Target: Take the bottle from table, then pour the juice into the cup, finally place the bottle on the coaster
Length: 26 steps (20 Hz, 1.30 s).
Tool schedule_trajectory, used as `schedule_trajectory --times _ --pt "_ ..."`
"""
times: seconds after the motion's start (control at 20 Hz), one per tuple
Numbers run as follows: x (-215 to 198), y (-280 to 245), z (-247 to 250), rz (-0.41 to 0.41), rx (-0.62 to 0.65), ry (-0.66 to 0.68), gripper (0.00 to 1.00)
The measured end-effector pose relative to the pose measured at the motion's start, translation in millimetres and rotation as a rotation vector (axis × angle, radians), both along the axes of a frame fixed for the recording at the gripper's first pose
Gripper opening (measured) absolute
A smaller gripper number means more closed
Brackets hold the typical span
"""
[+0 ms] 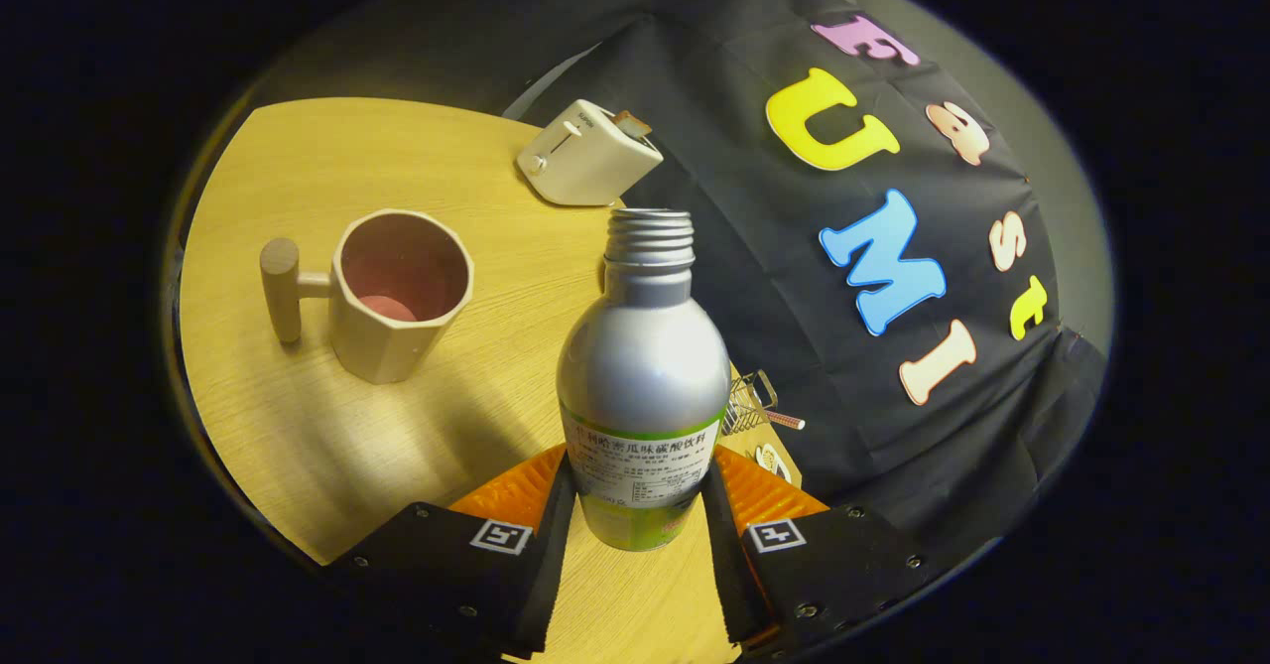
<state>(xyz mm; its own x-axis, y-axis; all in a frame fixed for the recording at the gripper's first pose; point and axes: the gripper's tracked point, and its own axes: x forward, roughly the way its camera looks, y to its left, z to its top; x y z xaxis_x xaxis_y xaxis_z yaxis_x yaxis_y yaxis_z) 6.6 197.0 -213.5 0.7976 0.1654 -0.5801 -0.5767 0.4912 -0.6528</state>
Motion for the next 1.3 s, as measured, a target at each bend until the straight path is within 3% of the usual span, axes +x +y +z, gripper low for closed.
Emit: schedule_trajectory --times 0.75,1.3 --pt "-13.3 16.7 -14.9 0.049 -0.235 0.074 0.64" --pt "-13.4 25.8 -13.7 0.160 -0.429 0.090 0.65"
